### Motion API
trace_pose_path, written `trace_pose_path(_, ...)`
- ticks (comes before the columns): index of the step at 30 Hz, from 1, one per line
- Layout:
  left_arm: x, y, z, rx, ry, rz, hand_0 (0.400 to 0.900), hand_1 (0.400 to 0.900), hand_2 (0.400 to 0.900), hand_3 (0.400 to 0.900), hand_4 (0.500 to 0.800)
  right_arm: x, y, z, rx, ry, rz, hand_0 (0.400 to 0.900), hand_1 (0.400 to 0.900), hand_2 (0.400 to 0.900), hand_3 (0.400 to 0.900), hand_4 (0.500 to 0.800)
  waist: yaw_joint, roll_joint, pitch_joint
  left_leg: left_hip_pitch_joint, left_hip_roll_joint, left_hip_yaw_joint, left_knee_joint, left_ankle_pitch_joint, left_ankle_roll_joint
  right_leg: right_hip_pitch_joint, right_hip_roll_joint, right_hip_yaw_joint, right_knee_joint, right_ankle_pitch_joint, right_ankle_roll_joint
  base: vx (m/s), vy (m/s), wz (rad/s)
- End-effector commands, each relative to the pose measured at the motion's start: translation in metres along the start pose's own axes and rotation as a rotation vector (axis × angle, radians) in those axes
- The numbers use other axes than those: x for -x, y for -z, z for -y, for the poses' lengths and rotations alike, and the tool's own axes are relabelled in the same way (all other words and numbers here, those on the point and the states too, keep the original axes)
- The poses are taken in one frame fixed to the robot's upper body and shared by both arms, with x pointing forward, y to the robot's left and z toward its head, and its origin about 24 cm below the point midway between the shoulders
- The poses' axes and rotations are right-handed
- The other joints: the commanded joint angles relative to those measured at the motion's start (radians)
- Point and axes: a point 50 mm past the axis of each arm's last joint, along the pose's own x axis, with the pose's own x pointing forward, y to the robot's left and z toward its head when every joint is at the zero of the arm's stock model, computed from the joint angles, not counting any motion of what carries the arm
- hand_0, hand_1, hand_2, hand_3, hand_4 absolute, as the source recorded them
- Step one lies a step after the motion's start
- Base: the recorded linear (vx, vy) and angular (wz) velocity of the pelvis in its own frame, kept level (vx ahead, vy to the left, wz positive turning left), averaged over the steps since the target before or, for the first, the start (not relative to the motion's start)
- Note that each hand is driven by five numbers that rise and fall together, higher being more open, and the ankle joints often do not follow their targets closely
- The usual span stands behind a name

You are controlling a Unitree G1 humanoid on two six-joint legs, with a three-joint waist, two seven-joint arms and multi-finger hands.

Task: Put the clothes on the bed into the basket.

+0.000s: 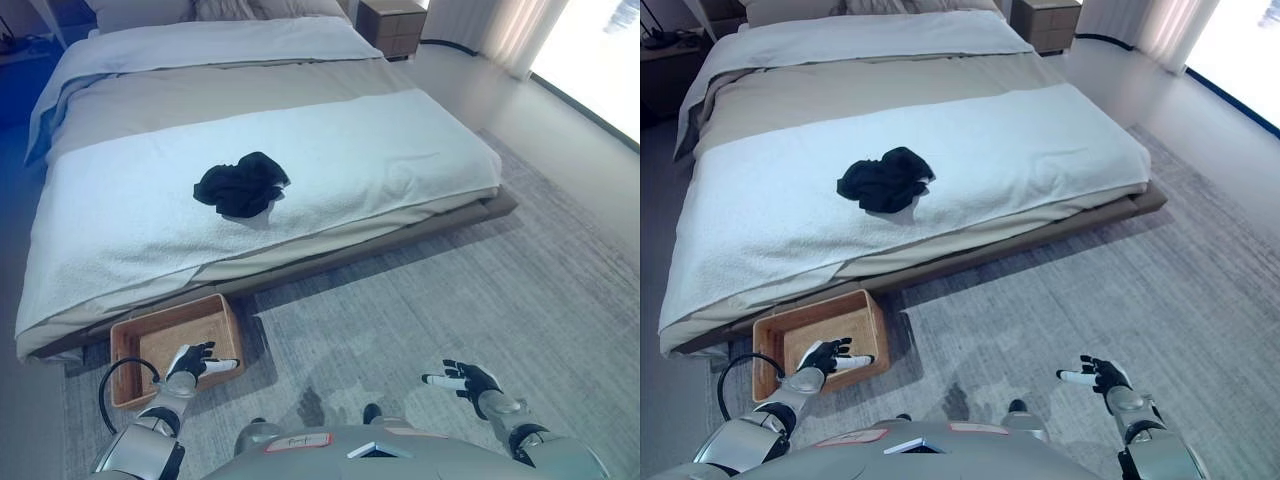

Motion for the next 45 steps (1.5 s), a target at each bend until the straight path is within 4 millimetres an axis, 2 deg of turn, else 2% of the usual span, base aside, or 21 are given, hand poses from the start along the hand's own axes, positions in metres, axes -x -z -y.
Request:
trace_pose_path(1, -0.005, -0.054, -0.012, 0.023, -0.028, 0.187, 0.900, 0.900, 0.900, 0.900, 0.800, -0.002, -0.033, 0.021, 0.013, 0.073, 0.100, 0.900, 0.900, 0.900, 0.900, 0.800, -0.004, -0.008, -0.007, -0.001, -0.018, -0.002, -0.006, -0.026, -0.006, -0.003, -0.011, -0.094, 0.017, 0.025, 0.001, 0.00, 0.000, 0.00)
trace_pose_path(5, -0.004, -0.057, -0.010, 0.104, -0.014, 0.214, 0.900, 0.900, 0.900, 0.900, 0.800, -0.002, -0.029, 0.018, -0.010, 0.065, 0.095, 0.900, 0.900, 0.900, 0.900, 0.800, -0.001, -0.009, -0.006, 0.000, -0.018, -0.003, -0.006, -0.026, -0.006, -0.003, -0.012, -0.095, 0.018, 0.023, 0.000, 0.00, 0.000, 0.00)
trace_pose_path(11, -0.003, -0.057, -0.011, 0.080, -0.029, 0.223, 0.900, 0.900, 0.900, 0.900, 0.800, -0.001, -0.023, 0.019, -0.036, 0.072, 0.083, 0.900, 0.900, 0.900, 0.900, 0.800, -0.001, -0.007, -0.004, 0.000, -0.016, -0.006, -0.006, -0.027, -0.007, -0.001, -0.010, -0.096, 0.017, 0.021, 0.000, 0.00, 0.000, 0.00)
trace_pose_path(14, -0.004, -0.063, -0.016, 0.032, -0.072, 0.234, 0.900, 0.900, 0.900, 0.900, 0.800, -0.002, -0.027, 0.018, -0.044, 0.076, 0.097, 0.900, 0.900, 0.900, 0.900, 0.800, -0.002, -0.006, -0.002, -0.002, -0.014, -0.006, -0.006, -0.024, -0.008, -0.002, -0.008, -0.096, 0.016, 0.020, 0.000, 0.00, 0.000, 0.00)
trace_pose_path(18, -0.004, -0.065, -0.015, 0.054, -0.083, 0.232, 0.900, 0.900, 0.900, 0.900, 0.800, -0.002, -0.032, 0.019, -0.050, 0.084, 0.113, 0.900, 0.900, 0.900, 0.900, 0.800, -0.005, -0.001, 0.006, -0.009, -0.015, -0.013, -0.005, -0.019, -0.009, -0.013, -0.009, -0.092, 0.030, 0.017, 0.000, -0.01, -0.015, 0.02)
trace_pose_path(22, -0.005, -0.065, -0.017, 0.075, -0.088, 0.222, 0.900, 0.900, 0.900, 0.900, 0.800, -0.002, -0.036, 0.022, -0.050, 0.084, 0.124, 0.900, 0.900, 0.900, 0.900, 0.800, -0.013, 0.010, 0.017, -0.020, -0.007, -0.019, 0.007, -0.011, -0.009, -0.047, -0.005, -0.063, 0.096, -0.011, -0.016, -0.01, -0.060, 0.00)
trace_pose_path(26, -0.005, -0.063, -0.020, 0.123, -0.092, 0.204, 0.900, 0.900, 0.900, 0.900, 0.800, -0.002, -0.032, 0.024, -0.042, 0.085, 0.109, 0.900, 0.900, 0.900, 0.900, 0.800, -0.020, 0.013, 0.028, -0.026, 0.030, -0.013, 0.026, 0.003, -0.026, -0.063, 0.029, -0.043, 0.116, -0.037, -0.042, 0.02, -0.116, -0.12)
trace_pose_path(30, -0.005, -0.061, -0.024, 0.166, -0.102, 0.196, 0.900, 0.900, 0.900, 0.900, 0.800, 0.000, -0.028, 0.031, -0.052, 0.102, 0.106, 0.900, 0.900, 0.900, 0.900, 0.800, -0.022, 0.008, 0.037, -0.045, 0.094, -0.025, 0.105, 0.001, -0.048, -0.062, 0.089, -0.023, 0.136, -0.072, -0.075, 0.06, -0.194, -0.12)
trace_pose_path(32, -0.005, -0.061, -0.024, 0.166, -0.097, 0.197, 0.900, 0.900, 0.900, 0.900, 0.800, 0.001, -0.027, 0.033, -0.052, 0.103, 0.108, 0.900, 0.900, 0.900, 0.900, 0.800, -0.026, 0.002, 0.044, -0.056, 0.114, -0.033, 0.154, -0.011, -0.049, -0.061, 0.115, -0.006, 0.151, -0.086, -0.092, 0.05, -0.219, -0.18)
trace_pose_path(33, -0.005, -0.061, -0.024, 0.167, -0.094, 0.196, 0.900, 0.900, 0.900, 0.900, 0.800, 0.001, -0.026, 0.036, -0.055, 0.108, 0.106, 0.900, 0.900, 0.900, 0.900, 0.800, -0.026, -0.001, 0.048, -0.067, 0.124, -0.046, 0.205, -0.006, -0.050, -0.055, 0.134, 0.007, 0.157, -0.097, -0.105, 0.06, -0.234, -0.29)
trace_pose_path(35, -0.005, -0.061, -0.022, 0.178, -0.085, 0.196, 0.900, 0.900, 0.900, 0.900, 0.800, 0.003, -0.025, 0.040, -0.065, 0.119, 0.109, 0.900, 0.900, 0.900, 0.900, 0.800, -0.019, -0.006, 0.066, -0.113, 0.118, -0.094, 0.321, 0.020, -0.041, -0.044, 0.157, 0.030, 0.167, -0.105, -0.128, 0.02, -0.180, -0.27)
trace_pose_path(36, -0.005, -0.064, -0.021, 0.184, -0.081, 0.205, 0.900, 0.900, 0.900, 0.900, 0.800, 0.003, -0.026, 0.042, -0.065, 0.123, 0.115, 0.900, 0.900, 0.900, 0.900, 0.800, -0.008, -0.008, 0.080, -0.150, 0.091, -0.158, 0.373, 0.054, -0.032, -0.039, 0.166, 0.044, 0.171, -0.109, -0.141, -0.03, -0.087, -0.11)
trace_pose_path(37, -0.005, -0.064, -0.021, 0.184, -0.081, 0.205, 0.900, 0.900, 0.900, 0.900, 0.800, 0.003, -0.026, 0.042, -0.066, 0.123, 0.115, 0.900, 0.900, 0.900, 0.900, 0.800, -0.011, -0.007, 0.081, -0.155, 0.091, -0.164, 0.381, 0.051, -0.033, -0.038, 0.166, 0.040, 0.172, -0.111, -0.141, -0.03, -0.070, 0.04)
trace_pose_path(39, -0.005, -0.070, -0.018, 0.187, -0.071, 0.219, 0.900, 0.900, 0.900, 0.900, 0.800, 0.004, -0.023, 0.048, -0.074, 0.141, 0.106, 0.900, 0.900, 0.900, 0.900, 0.800, 0.006, -0.017, 0.095, -0.274, 0.034, -0.264, 0.351, 0.095, -0.013, -0.016, 0.162, 0.054, 0.163, -0.127, -0.151, 0.07, -0.029, 0.13)
trace_pose_path(40, -0.005, -0.070, -0.018, 0.186, -0.071, 0.219, 0.900, 0.900, 0.900, 0.900, 0.800, 0.004, -0.023, 0.048, -0.075, 0.141, 0.105, 0.900, 0.900, 0.900, 0.900, 0.800, 0.002, -0.018, 0.096, -0.275, 0.031, -0.268, 0.356, 0.091, -0.012, -0.013, 0.160, 0.050, 0.164, -0.132, -0.150, 0.18, 0.025, -0.23)
trace_pose_path(41, -0.005, -0.071, -0.019, 0.193, -0.080, 0.229, 0.900, 0.900, 0.900, 0.900, 0.800, 0.005, -0.024, 0.051, -0.065, 0.147, 0.110, 0.900, 0.900, 0.900, 0.900, 0.800, 0.024, -0.021, 0.110, -0.352, 0.018, -0.306, 0.293, 0.136, -0.013, 0.002, 0.167, 0.074, 0.170, -0.137, -0.154, 0.12, 0.035, -0.21)
trace_pose_path(42, -0.005, -0.071, -0.020, 0.193, -0.080, 0.229, 0.900, 0.900, 0.900, 0.900, 0.800, 0.005, -0.024, 0.050, -0.065, 0.146, 0.110, 0.900, 0.900, 0.900, 0.900, 0.800, 0.023, -0.023, 0.113, -0.348, 0.015, -0.306, 0.294, 0.134, -0.013, 0.005, 0.164, 0.073, 0.173, -0.142, -0.154, 0.19, 0.047, -0.44)
trace_pose_path(43, -0.005, -0.071, -0.020, 0.198, -0.085, 0.232, 0.900, 0.900, 0.900, 0.900, 0.800, 0.005, -0.025, 0.051, -0.058, 0.149, 0.111, 0.900, 0.900, 0.900, 0.900, 0.800, 0.042, -0.022, 0.125, -0.403, 0.016, -0.321, 0.258, 0.185, -0.018, 0.023, 0.170, 0.086, 0.175, -0.150, -0.157, 0.14, 0.014, -0.28)
trace_pose_path(45, -0.005, -0.071, -0.022, 0.203, -0.093, 0.231, 0.900, 0.900, 0.900, 0.900, 0.800, 0.004, -0.027, 0.048, -0.054, 0.143, 0.120, 0.900, 0.900, 0.900, 0.900, 0.800, 0.064, -0.023, 0.148, -0.469, 0.021, -0.319, 0.217, 0.228, -0.022, 0.052, 0.179, 0.105, 0.177, -0.156, -0.162, 0.19, 0.001, -0.37)
